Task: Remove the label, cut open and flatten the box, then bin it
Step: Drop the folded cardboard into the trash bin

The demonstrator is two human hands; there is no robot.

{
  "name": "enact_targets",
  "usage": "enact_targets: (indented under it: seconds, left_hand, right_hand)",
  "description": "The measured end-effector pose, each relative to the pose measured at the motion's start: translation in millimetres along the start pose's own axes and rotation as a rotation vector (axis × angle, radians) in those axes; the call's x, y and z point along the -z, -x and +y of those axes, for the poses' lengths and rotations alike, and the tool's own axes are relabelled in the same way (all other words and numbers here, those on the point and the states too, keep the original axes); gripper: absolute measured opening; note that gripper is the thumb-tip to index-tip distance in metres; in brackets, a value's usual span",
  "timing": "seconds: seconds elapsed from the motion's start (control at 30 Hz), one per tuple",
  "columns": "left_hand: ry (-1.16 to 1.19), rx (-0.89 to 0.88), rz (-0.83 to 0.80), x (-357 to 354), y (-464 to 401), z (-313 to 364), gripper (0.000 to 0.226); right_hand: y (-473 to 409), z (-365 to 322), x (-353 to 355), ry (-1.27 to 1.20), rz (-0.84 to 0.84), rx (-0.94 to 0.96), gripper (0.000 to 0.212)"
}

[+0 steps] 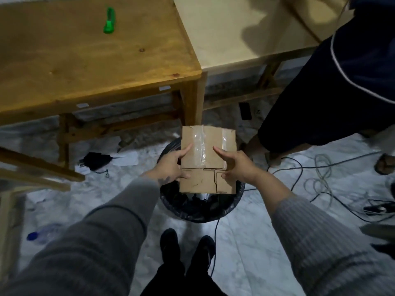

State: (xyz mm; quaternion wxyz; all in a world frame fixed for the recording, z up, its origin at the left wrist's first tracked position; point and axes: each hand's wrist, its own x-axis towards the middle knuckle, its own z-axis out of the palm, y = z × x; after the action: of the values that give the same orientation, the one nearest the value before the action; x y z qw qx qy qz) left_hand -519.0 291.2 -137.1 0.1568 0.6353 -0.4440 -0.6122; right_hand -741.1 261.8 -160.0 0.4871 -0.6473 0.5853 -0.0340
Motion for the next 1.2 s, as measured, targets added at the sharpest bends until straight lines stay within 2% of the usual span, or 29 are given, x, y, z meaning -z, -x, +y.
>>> enact_targets:
  seconds: [0.1, 0.17, 0.27, 0.3, 0.37, 0.47, 0.6, 0.7, 0.77, 0.87, 0.93, 1.0, 1.07, 1.13, 1.2]
  left_hand:
    - [-0.128, -0.078, 0.079, -4, -37, -31, 0.101]
    - [-0.217, -0.053, 0.117, -10, -71, -62, 0.096]
    - [-0.254, -0.007, 0.158, -22, -122, -117, 0.053]
    - [-0.345, 0.000, 0.169, -28, -140, -138, 0.051]
    - [-0.486, 0.037, 0.154, -40, -178, -176, 0.074]
    - [-0.615, 0.117, 0.124, -55, -235, -221, 0.087]
    - [-0.679, 0.172, 0.102, -74, -302, -268, 0.072]
    - [-0.682, 0.198, 0.153, -90, -343, -307, 0.048]
    - [-0.725, 0.198, 0.118, -98, -364, -327, 0.049]
    - [-0.639, 0.251, 0.126, -107, -390, -347, 0.050]
    - [-0.523, 0.268, 0.186, -116, -408, -366, 0.055]
    - [-0.425, 0.278, 0.204, -123, -418, -387, 0.055]
    - [-0.342, 0.313, 0.173, -128, -420, -400, 0.058]
    - [-0.283, 0.362, 0.094, -128, -415, -400, 0.057]
    - [-0.228, 0.413, 0.004, -124, -402, -384, 0.053]
  right_hand:
    - [-25, 22, -22, -0.007, 0.042, -0.052, 0.095]
    - [-47, 40, -42, -0.009, 0.064, -0.096, 0.091]
    - [-86, 81, -85, 0.045, 0.059, -0.158, 0.078]
    - [-98, 96, -101, 0.058, 0.054, -0.183, 0.071]
    - [-126, 125, -131, 0.056, 0.058, -0.230, 0.061]
    - [-175, 169, -172, 0.126, 0.029, -0.289, 0.059]
    - [-230, 220, -204, 0.231, 0.003, -0.306, 0.048]
    - [-266, 252, -226, 0.186, -0.010, -0.364, 0.057]
    - [-284, 270, -243, 0.165, -0.042, -0.401, 0.058]
    - [-302, 298, -265, 0.169, -0.039, -0.425, 0.059]
    - [-312, 311, -274, 0.175, -0.052, -0.441, 0.061]
    - [-324, 322, -282, 0.174, -0.068, -0.462, 0.053]
    - [-330, 330, -290, 0.257, -0.101, -0.415, 0.052]
    - [-320, 321, -290, 0.205, -0.103, -0.438, 0.054]
    - [-311, 304, -287, 0.133, -0.116, -0.464, 0.066]
